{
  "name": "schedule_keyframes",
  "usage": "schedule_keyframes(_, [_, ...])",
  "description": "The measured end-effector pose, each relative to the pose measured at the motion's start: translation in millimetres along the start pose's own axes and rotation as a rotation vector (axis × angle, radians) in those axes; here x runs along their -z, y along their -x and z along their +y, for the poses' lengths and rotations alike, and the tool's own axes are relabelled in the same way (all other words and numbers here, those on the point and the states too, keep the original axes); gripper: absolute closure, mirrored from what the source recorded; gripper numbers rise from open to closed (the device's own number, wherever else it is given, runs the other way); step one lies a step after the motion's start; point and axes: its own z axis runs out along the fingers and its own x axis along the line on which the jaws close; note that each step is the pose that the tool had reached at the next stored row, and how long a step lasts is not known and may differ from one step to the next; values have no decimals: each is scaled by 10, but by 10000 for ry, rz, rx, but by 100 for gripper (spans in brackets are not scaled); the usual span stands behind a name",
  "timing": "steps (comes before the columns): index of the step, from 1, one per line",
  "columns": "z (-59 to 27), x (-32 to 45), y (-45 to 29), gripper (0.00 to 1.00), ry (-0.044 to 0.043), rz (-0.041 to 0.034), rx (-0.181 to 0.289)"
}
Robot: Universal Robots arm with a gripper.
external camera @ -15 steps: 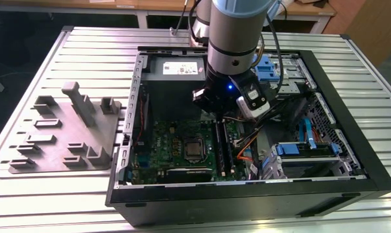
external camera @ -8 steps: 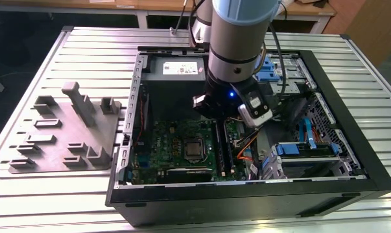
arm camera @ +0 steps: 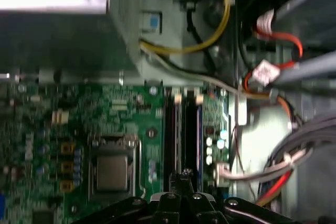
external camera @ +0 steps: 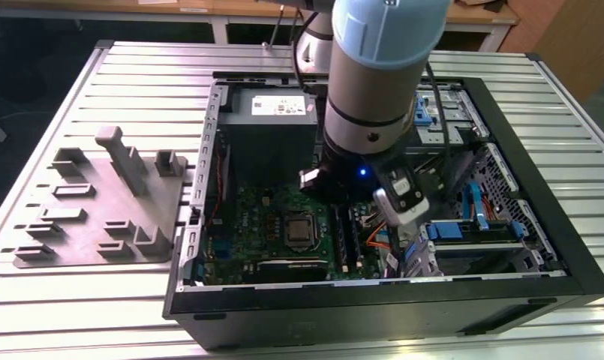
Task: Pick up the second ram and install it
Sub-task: 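Press down the second ram until it locks into place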
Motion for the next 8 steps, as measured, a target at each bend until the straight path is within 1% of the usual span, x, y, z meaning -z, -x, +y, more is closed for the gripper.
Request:
schedule_keyframes(3, [-121,1,0,90,0,1,1])
schedule_keyframes(5, [-186,3,1,90,1,1,1])
schedule_keyframes(7, [-236,5,1,90,-1,3,1])
schedule_keyframes(8, [-238,4,0,90,0,3,0])
